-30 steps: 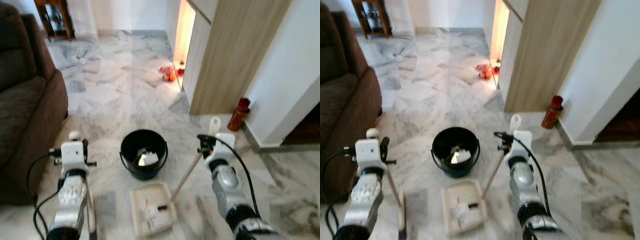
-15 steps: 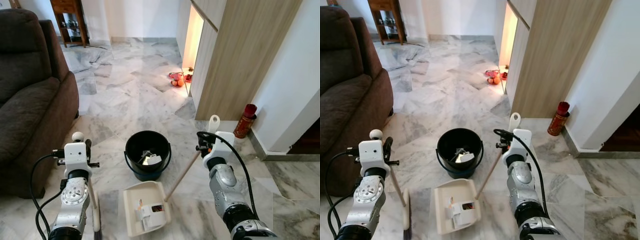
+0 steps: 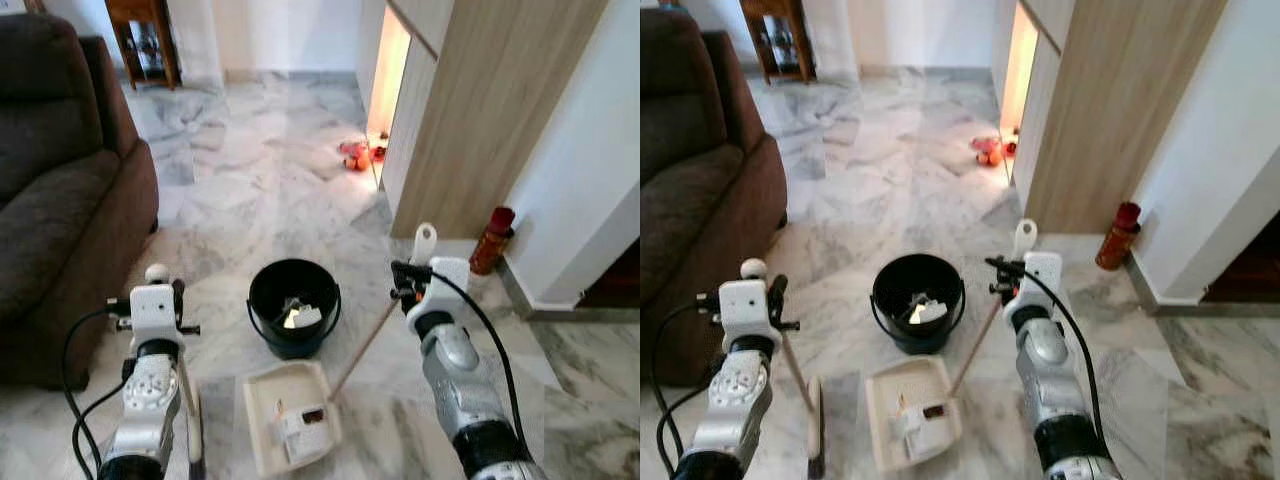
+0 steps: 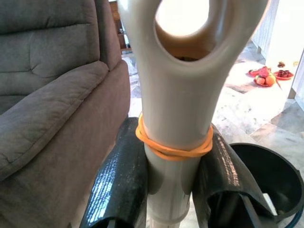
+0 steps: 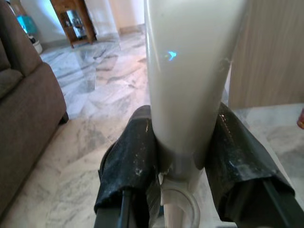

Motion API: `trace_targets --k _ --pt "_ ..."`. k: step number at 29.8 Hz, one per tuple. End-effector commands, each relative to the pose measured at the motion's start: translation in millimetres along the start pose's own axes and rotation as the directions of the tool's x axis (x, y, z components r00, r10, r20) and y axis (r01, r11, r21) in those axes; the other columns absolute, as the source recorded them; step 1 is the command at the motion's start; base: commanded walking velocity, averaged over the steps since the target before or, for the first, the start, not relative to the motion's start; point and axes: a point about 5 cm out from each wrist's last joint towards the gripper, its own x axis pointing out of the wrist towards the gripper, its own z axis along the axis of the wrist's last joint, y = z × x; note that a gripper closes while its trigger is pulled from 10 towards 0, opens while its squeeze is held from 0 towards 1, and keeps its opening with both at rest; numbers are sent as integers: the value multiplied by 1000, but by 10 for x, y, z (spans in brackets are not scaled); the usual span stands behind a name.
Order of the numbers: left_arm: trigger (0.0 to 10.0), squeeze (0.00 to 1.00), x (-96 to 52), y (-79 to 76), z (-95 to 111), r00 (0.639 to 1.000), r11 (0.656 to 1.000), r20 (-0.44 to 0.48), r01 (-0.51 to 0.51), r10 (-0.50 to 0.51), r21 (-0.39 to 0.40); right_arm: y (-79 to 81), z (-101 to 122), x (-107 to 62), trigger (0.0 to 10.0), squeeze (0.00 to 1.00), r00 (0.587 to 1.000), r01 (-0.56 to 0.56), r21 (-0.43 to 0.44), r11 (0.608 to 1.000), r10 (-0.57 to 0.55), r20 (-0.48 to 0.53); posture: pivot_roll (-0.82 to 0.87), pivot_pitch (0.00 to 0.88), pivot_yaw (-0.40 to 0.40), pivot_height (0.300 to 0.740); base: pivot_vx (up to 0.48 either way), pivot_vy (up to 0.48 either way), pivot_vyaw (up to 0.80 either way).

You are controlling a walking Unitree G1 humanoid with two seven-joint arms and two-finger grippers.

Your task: Sweep floor

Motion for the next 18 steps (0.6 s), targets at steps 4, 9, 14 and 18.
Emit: trace_targets --k 4,9,14,18 --pt "10000 0 27 1 51 1000 1000 26 12 -13 13 91 311 -25 10000 0 994 -1 59 998 -6 108 90 0 1 740 0 0 0" --pt "10000 0 28 5 51 1000 1000 26 16 -16 15 187 455 -56 10000 0 989 -35 66 997 25 144 87 0 2 740 0 0 0" --pt "10000 0 31 6 49 999 1000 24 21 -22 18 308 652 -97 10000 0 986 -78 85 993 64 156 88 0 4 740 0 0 0" --pt "10000 0 33 2 49 999 1000 23 23 -23 18 382 829 -148 10000 0 982 -107 108 988 88 169 89 0 3 740 0 0 0"
